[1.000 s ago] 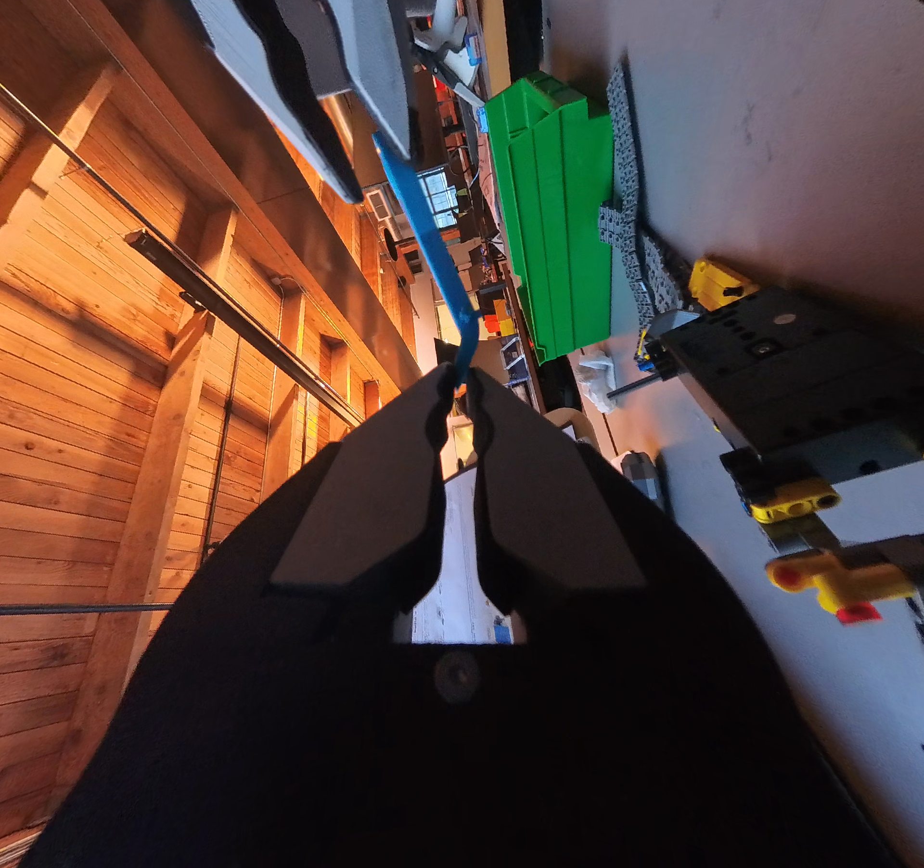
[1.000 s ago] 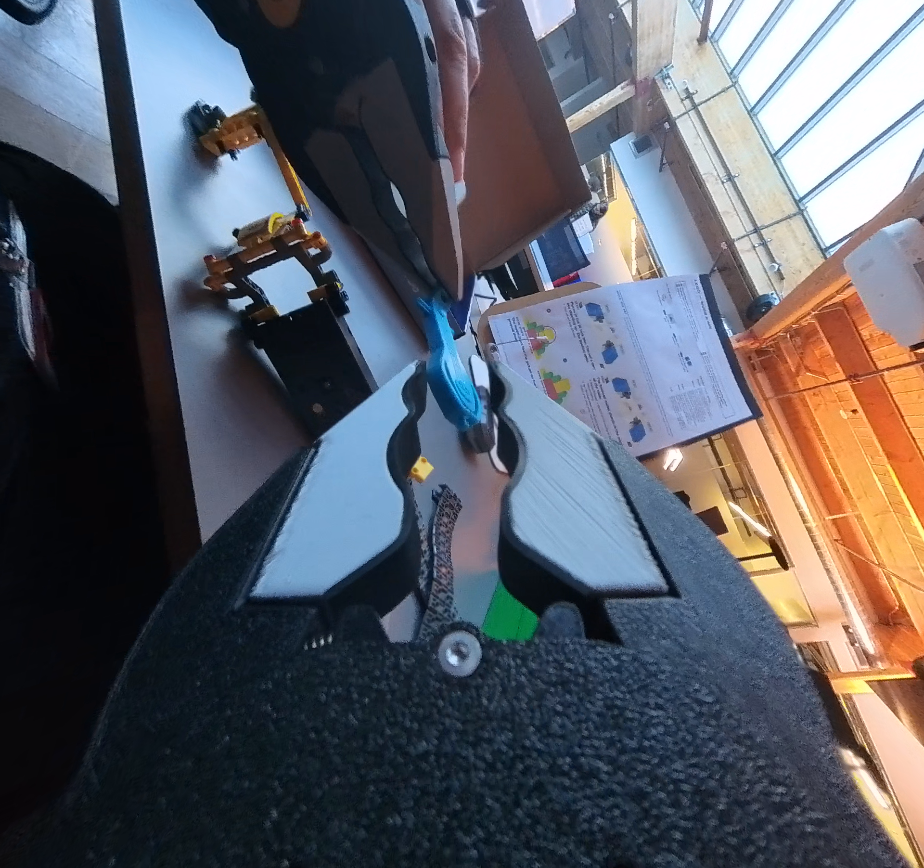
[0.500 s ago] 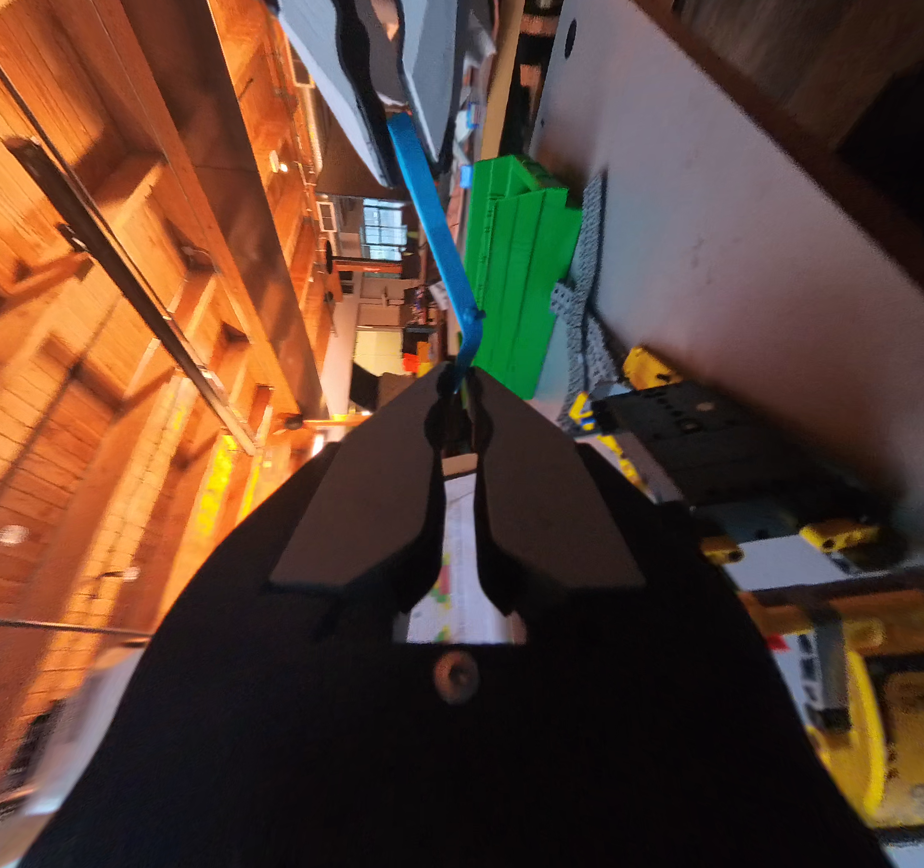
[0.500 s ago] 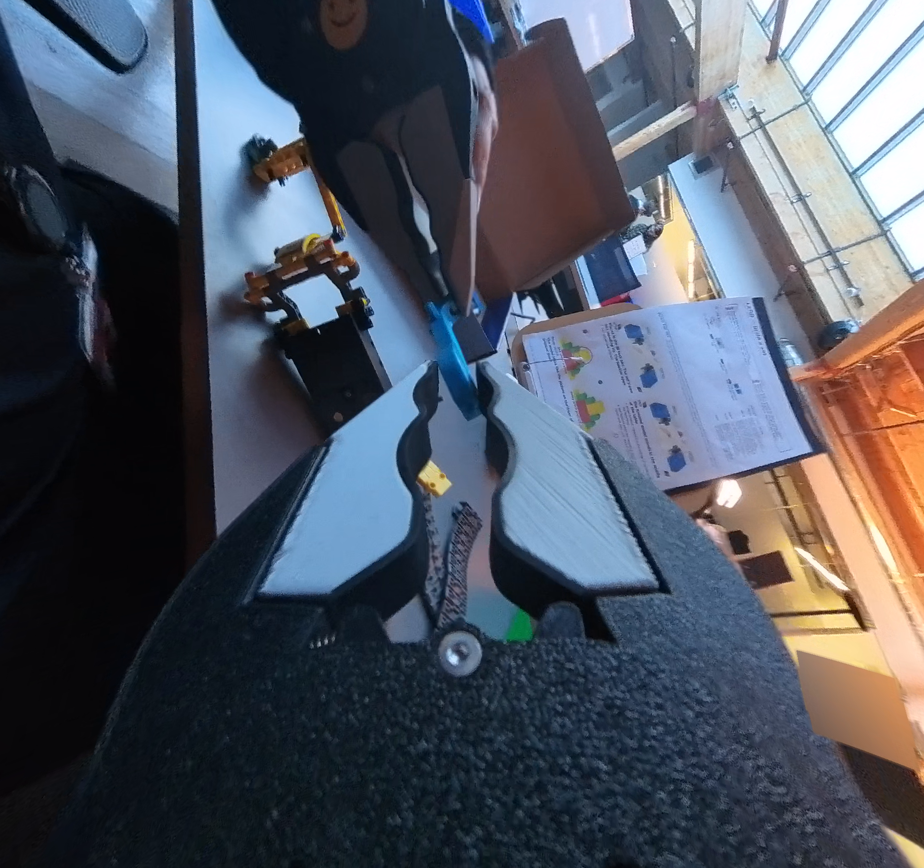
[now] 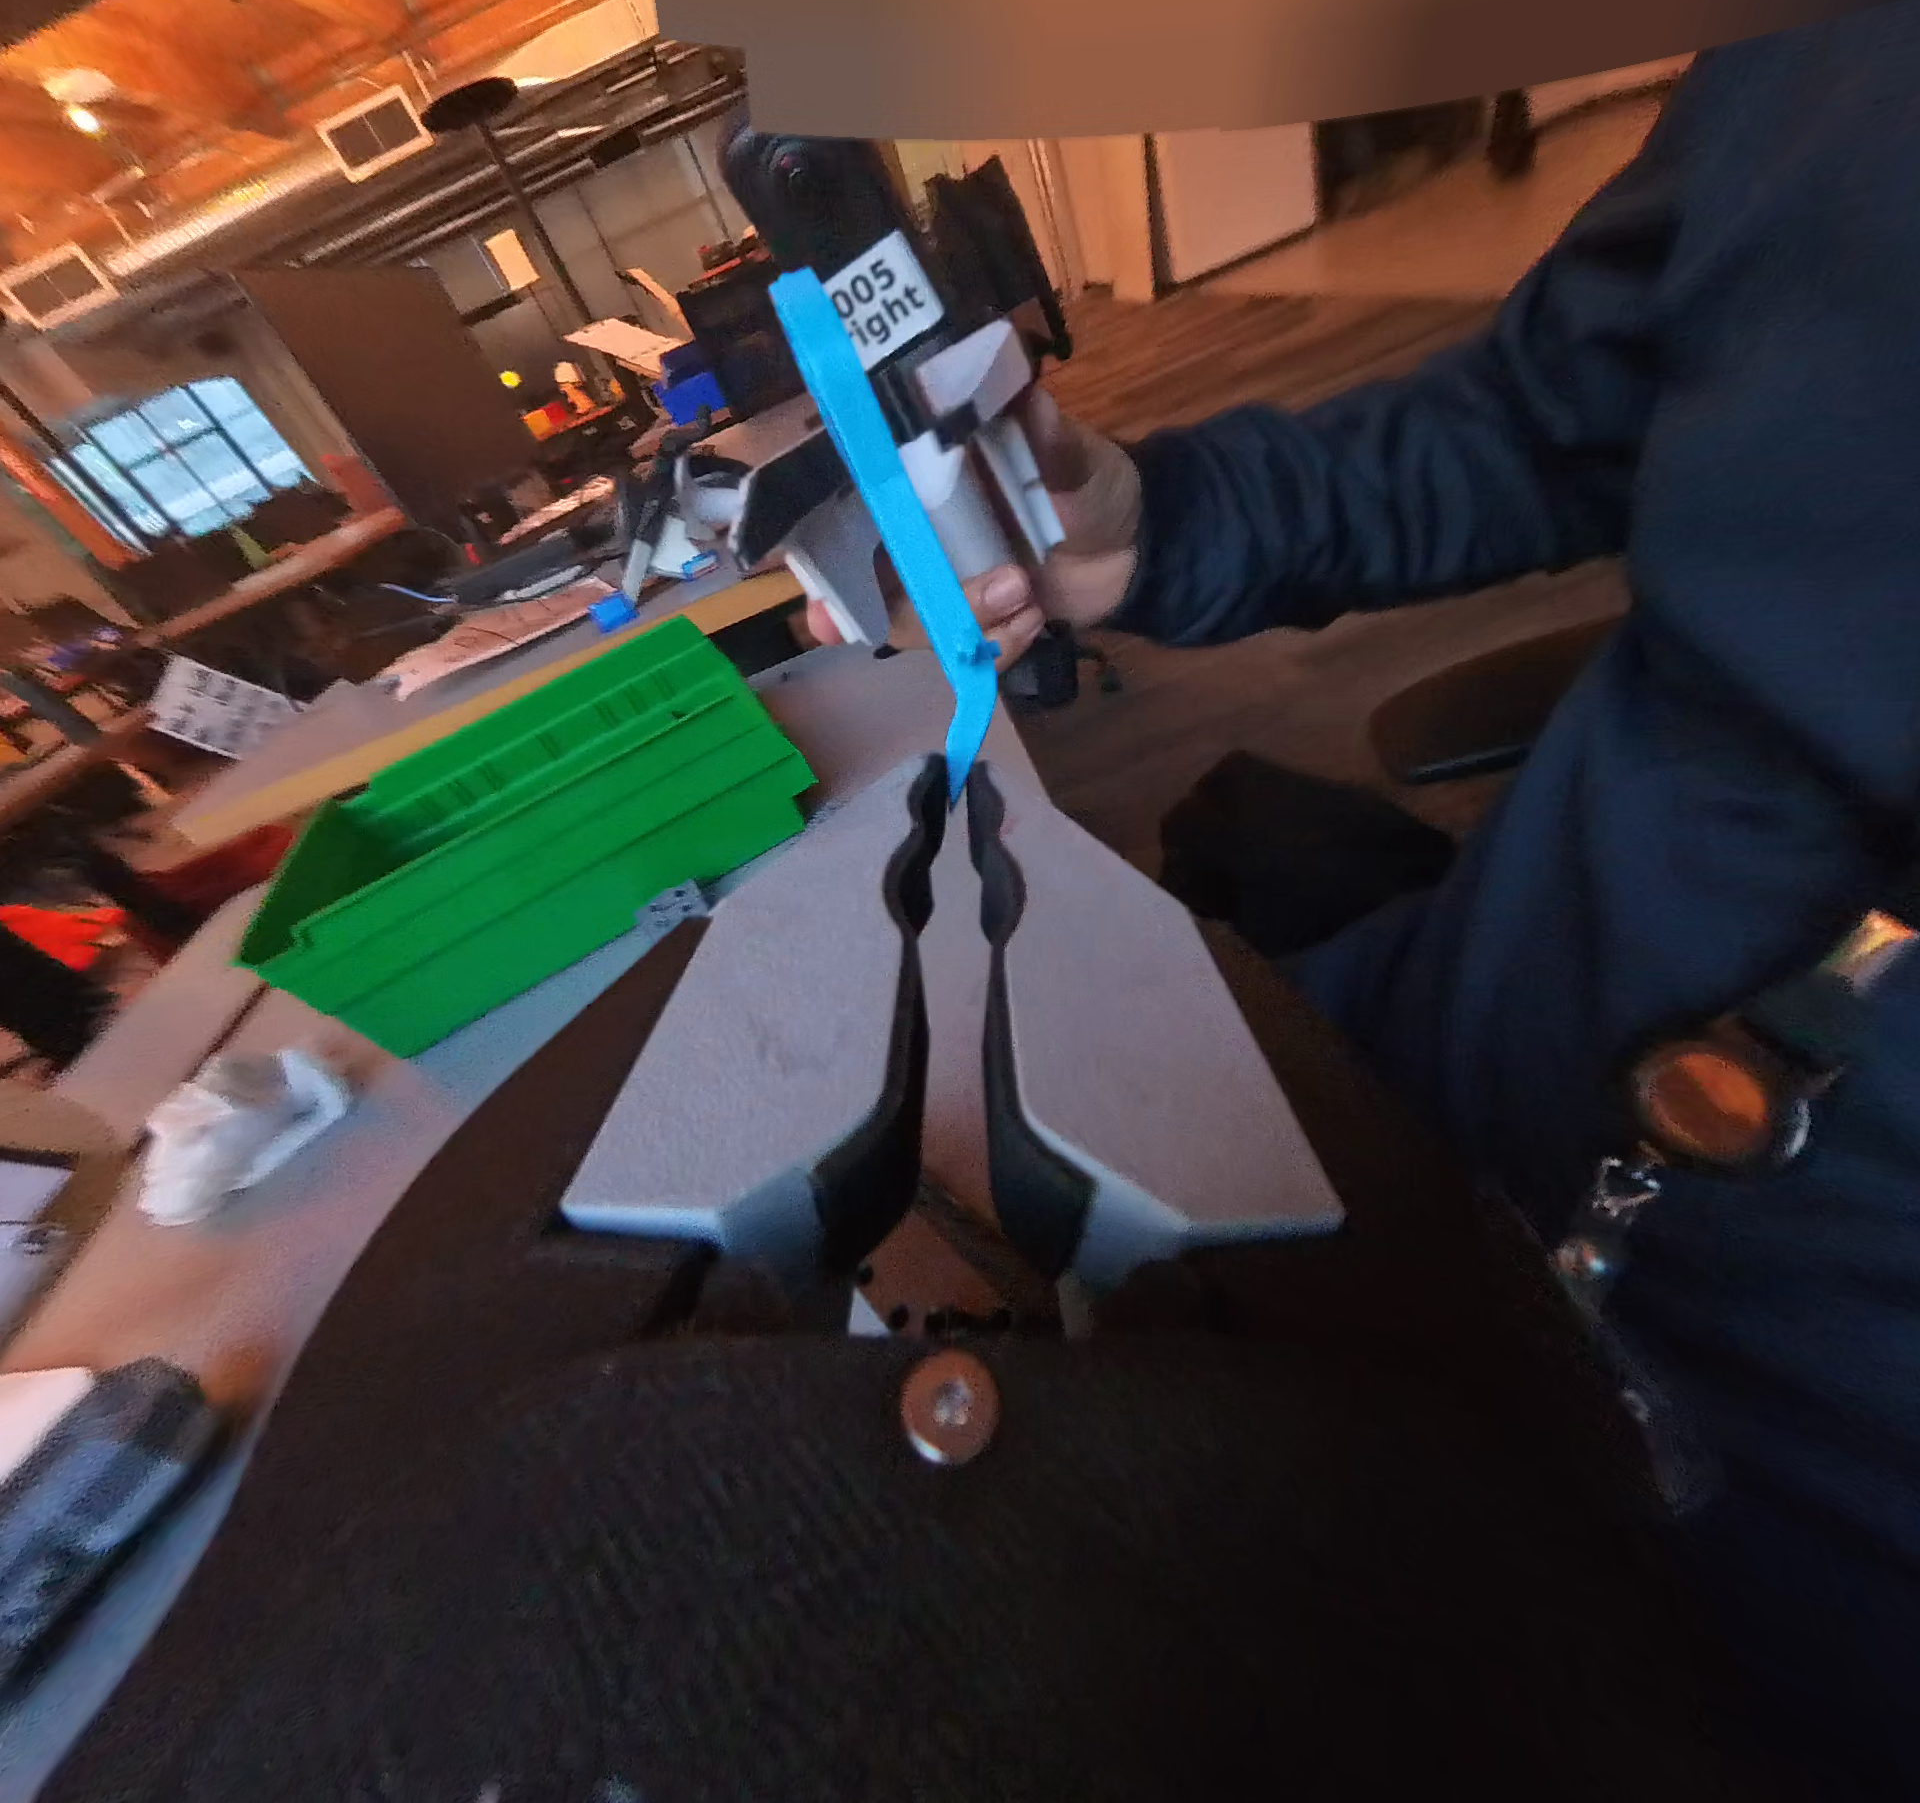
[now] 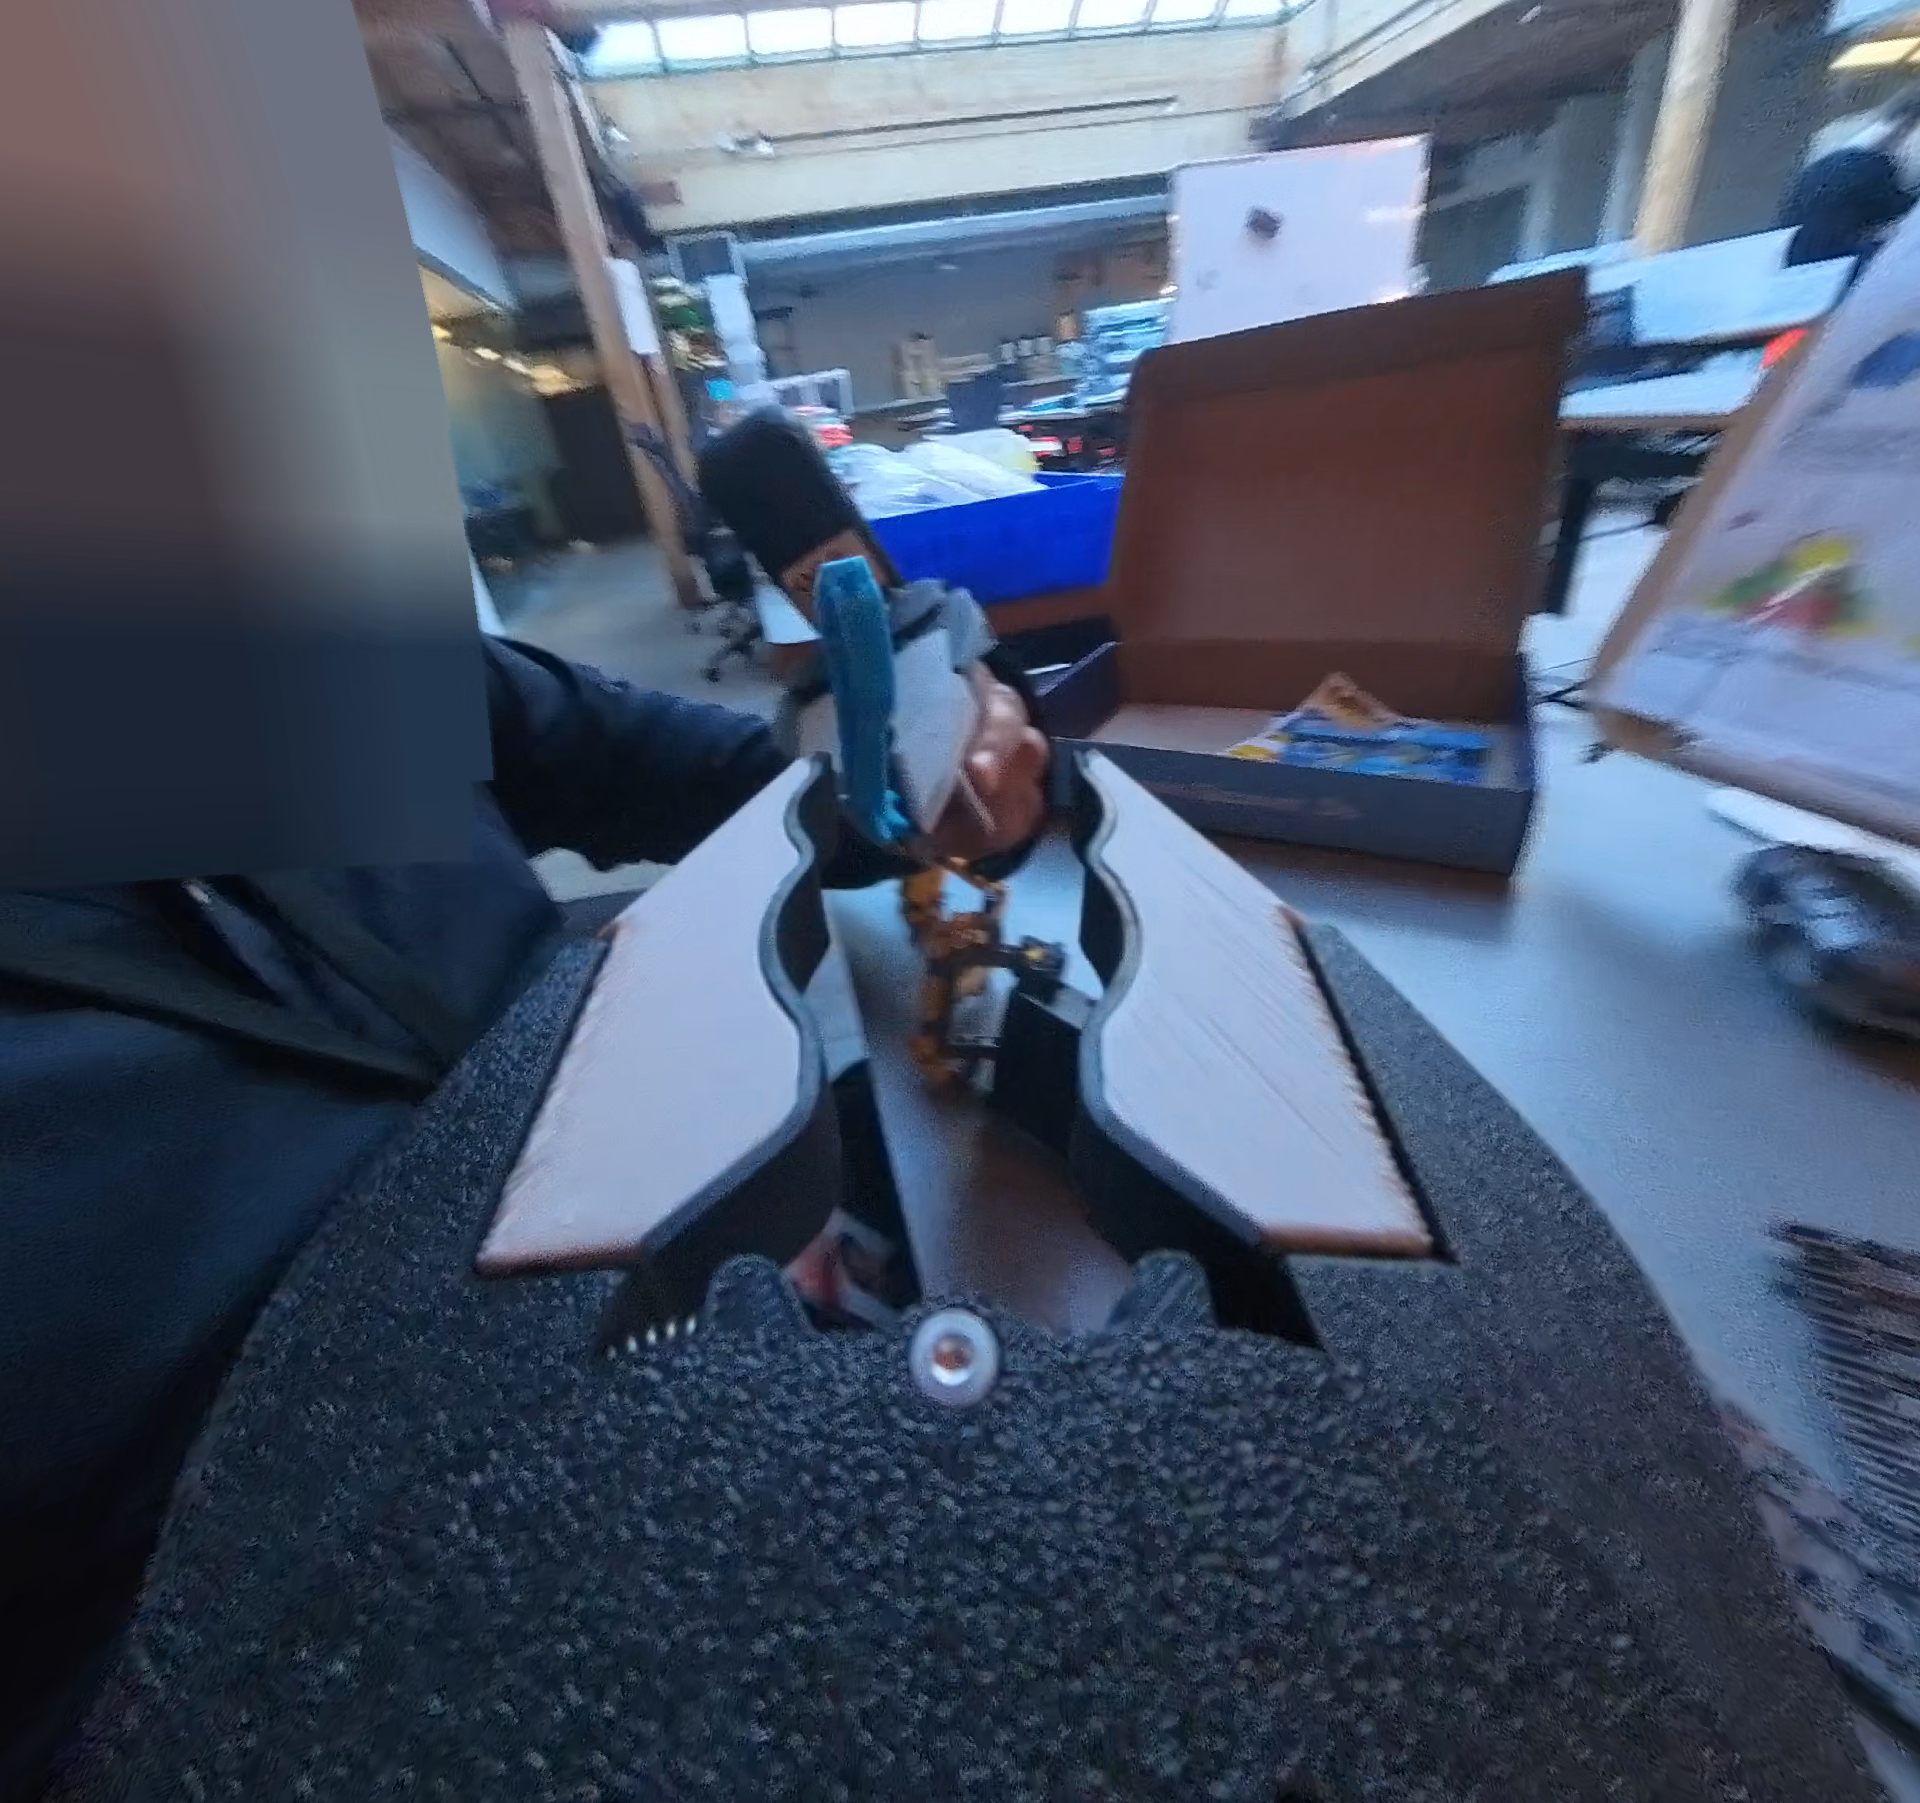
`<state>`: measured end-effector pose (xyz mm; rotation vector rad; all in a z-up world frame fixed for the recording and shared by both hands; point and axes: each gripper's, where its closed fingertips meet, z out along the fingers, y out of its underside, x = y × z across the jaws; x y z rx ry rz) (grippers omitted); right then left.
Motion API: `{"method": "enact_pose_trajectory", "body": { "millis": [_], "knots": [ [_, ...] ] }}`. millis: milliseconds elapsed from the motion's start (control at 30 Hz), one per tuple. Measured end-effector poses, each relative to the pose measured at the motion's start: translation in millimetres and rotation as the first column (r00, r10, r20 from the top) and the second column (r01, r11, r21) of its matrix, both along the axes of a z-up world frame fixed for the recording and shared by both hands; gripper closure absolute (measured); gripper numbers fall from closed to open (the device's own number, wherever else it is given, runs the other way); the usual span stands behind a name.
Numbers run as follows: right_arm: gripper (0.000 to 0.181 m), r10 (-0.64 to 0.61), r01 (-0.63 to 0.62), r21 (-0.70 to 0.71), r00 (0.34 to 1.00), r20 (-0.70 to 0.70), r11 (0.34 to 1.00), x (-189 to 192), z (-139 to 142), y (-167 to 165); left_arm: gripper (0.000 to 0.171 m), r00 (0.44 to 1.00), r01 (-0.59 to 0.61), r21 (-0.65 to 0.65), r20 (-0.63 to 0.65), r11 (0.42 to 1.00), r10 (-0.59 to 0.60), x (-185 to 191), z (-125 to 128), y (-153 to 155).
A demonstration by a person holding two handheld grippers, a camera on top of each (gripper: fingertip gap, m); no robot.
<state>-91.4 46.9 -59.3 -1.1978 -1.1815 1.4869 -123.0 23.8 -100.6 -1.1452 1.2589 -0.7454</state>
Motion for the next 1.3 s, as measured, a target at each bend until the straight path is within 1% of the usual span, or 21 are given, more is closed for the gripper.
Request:
{"method": "enact_pose_trajectory", "body": {
  "millis": [33,100,167,200,233,333,433,467,500,533,600,633,733,800,900,967,1033,1100,1167,1233,1300],
  "knots": [
    [0.137,0.047,-0.047,-0.033,0.999,-0.009,0.998,-4,2,-4,0.169,1.000,0.016,-0.038,0.015,0.999,-0.015,-1,0,1],
    [0.147,0.096,-0.098,-0.065,0.995,-0.035,0.993,-12,7,-9,0.169,0.999,0.034,-0.091,0.046,0.995,-0.030,-2,0,4],
    [0.151,0.090,-0.091,-0.082,0.996,-0.014,0.992,-21,5,-6,0.169,0.996,0.068,-0.134,0.063,0.989,-0.060,-2,-1,2],
    [0.159,0.093,-0.092,-0.086,0.996,0.004,0.992,-24,2,-5,0.169,0.996,0.072,-0.152,0.070,0.986,-0.062,-2,-1,2],
    [0.172,0.097,-0.095,-0.093,0.995,0.013,0.991,-27,0,-4,0.169,0.996,0.075,-0.169,0.067,0.983,-0.064,-2,-3,3],
    [0.177,0.123,-0.118,-0.155,0.992,0.024,0.981,-31,-2,-3,0.169,0.997,0.057,-0.222,0.064,0.973,-0.044,-3,-8,8],
    [0.177,0.080,-0.064,-0.214,0.995,0.063,0.975,-34,-10,9,0.167,0.999,0.008,-0.323,0.032,0.947,0.002,-7,-16,19],
    [0.177,0.048,-0.029,-0.228,0.996,0.079,0.973,-34,-14,16,0.158,1.000,-0.021,-0.357,0.012,0.934,0.027,-9,-19,24],
    [0.177,0.016,0.008,-0.240,0.995,0.100,0.971,-33,-20,23,0.145,0.998,-0.060,-0.403,-0.015,0.913,0.058,-12,-22,29],
    [0.177,-0.014,0.044,-0.251,0.993,0.119,0.967,-32,-26,31,0.135,0.992,-0.122,-0.452,-0.066,0.884,0.104,-16,-30,37],
    [0.177,-0.066,0.107,-0.278,0.986,0.153,0.955,-28,-40,47,0.115,0.954,-0.283,-0.517,-0.236,0.807,0.184,-27,-56,49],
    [0.177,-0.072,0.116,-0.284,0.984,0.161,0.952,-27,-45,52,0.106,0.935,-0.329,-0.530,-0.299,0.781,0.191,-29,-68,51],
    [0.177,-0.075,0.136,-0.322,0.978,0.195,0.937,-30,-63,65,0.112,0.897,-0.402,-0.521,-0.390,0.753,0.210,-30,-90,55],
    [0.177,-0.071,0.139,-0.334,0.976,0.207,0.932,-34,-70,70,0.108,0.848,-0.477,-0.512,-0.481,0.714,0.222,-35,-109,60],
    [0.177,-0.064,0.138,-0.283,0.964,0.257,0.949,-40,-80,70,0.107,0.784,-0.554,-0.478,-0.575,0.681,0.234,-42,-125,67],
    [0.177,-0.066,0.141,-0.225,0.948,0.310,0.964,-43,-86,70,0.108,0.758,-0.568,-0.494,-0.626,0.659,0.184,-44,-137,64],
    [0.177,-0.075,0.140,-0.161,0.932,0.356,0.977,-46,-90,72,0.119,0.742,-0.557,-0.519,-0.661,0.649,0.108,-44,-147,58],
    [0.177,-0.070,0.128,-0.126,0.920,0.385,0.984,-48,-89,75,0.132,0.734,-0.556,-0.506,-0.671,0.660,0.104,-45,-148,60],
    [0.177,-0.050,0.103,-0.114,0.918,0.394,0.988,-50,-87,76,0.133,0.724,-0.544,-0.494,-0.685,0.678,0.082,-46,-149,60],
    [0.177,-0.038,0.089,-0.106,0.911,0.410,0.990,-52,-87,78,0.135,0.727,-0.526,-0.492,-0.683,0.694,0.068,-46,-148,60],
    [0.177,-0.023,0.077,-0.110,0.904,0.426,0.991,-55,-88,80,0.136,0.731,-0.522,-0.507,-0.680,0.686,0.054,-46,-148,60]
  ]
}}
